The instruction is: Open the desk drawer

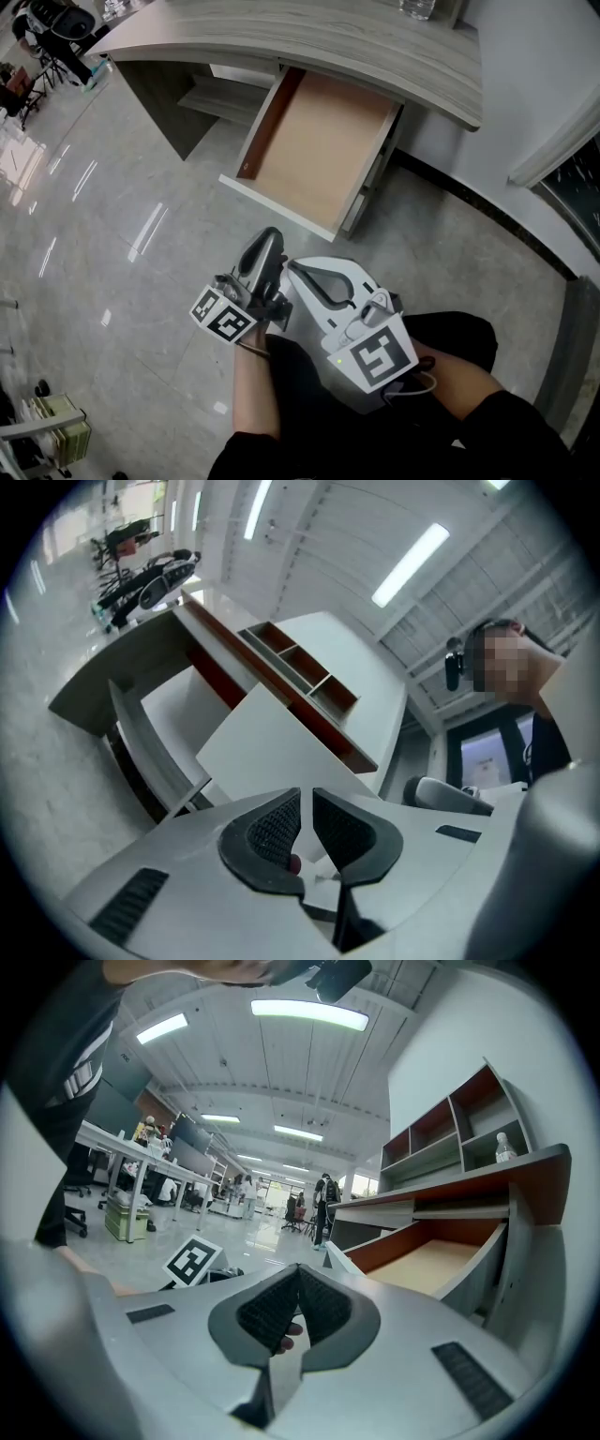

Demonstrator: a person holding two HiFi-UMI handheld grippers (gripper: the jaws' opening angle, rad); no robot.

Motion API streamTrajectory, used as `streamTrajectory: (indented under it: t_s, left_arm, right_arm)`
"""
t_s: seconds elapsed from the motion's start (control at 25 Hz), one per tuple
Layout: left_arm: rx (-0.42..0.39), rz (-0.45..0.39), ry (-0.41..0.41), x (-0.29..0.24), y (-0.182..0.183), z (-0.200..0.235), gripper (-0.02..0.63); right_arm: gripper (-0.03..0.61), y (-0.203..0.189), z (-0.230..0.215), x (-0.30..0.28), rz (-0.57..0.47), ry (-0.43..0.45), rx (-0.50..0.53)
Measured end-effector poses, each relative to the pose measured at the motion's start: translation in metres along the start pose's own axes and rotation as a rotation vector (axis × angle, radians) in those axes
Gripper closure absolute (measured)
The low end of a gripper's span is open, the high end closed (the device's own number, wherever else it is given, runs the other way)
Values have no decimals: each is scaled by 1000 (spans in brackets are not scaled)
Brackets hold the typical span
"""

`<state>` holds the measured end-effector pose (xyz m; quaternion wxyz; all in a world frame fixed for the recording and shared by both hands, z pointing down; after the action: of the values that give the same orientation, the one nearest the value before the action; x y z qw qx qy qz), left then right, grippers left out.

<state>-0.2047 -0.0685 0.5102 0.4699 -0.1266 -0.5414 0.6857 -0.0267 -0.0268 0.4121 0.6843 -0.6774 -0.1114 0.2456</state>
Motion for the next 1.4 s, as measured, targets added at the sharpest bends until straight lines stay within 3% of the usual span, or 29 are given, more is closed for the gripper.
streamTrajectory:
  t_s: [0.24, 0.48, 0.68, 0.92, 1.4]
  left_arm:
    - [-169, 58, 65, 9, 14, -15, 601]
    - [-401, 154, 138, 7, 27, -40, 609]
    - [-569, 198, 263, 6, 31, -61, 609]
    - [-649, 227, 450, 11, 40, -76, 609]
    - [-705, 330, 521, 9, 33, -69, 609]
  right_arm:
    - [572, -2, -1, 7, 9, -6, -17]
    - [572, -6, -9, 11, 3, -16, -28]
    - [572, -8, -12, 9, 8, -17, -29]
    - [572, -10, -14, 0, -30, 16, -79]
    - [572, -18, -17, -11, -23, -20, -98]
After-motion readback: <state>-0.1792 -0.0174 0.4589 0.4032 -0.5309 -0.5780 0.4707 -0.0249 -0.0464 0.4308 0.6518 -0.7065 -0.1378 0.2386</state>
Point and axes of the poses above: the fingertips, and each gripper's own axes: x backward along the fingers, z to its left, y out of its top, the point moved 10 cm from there along x, backward along the fingers, and after that the axes turned 14 degrees about -x, right-handed, at the moved point
